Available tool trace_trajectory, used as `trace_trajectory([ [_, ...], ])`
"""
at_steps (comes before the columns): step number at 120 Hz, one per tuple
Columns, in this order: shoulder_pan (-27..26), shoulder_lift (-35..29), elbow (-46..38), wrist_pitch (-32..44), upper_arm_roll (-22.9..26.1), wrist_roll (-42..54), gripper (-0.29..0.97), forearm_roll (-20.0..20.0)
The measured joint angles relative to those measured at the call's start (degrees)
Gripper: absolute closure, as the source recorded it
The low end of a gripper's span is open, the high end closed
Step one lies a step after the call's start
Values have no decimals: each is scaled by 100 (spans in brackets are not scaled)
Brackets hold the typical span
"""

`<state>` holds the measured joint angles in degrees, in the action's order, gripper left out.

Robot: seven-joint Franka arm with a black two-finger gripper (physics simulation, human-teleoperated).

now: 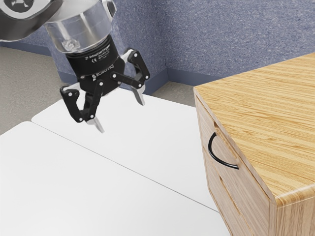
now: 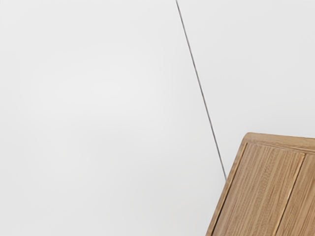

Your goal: Pull the drawer handle with one arm to open the drawer

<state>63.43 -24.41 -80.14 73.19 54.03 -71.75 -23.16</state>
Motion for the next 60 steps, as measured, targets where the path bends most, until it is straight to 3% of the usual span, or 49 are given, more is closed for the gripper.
trace_trajectory([
  [18,-576,-321,-470,119,-432,-78,1,17],
  [34,-1510,-892,-1164,220,-1385,-102,2,12],
  [60,-1832,-1086,-1512,392,-1570,49,2,1],
])
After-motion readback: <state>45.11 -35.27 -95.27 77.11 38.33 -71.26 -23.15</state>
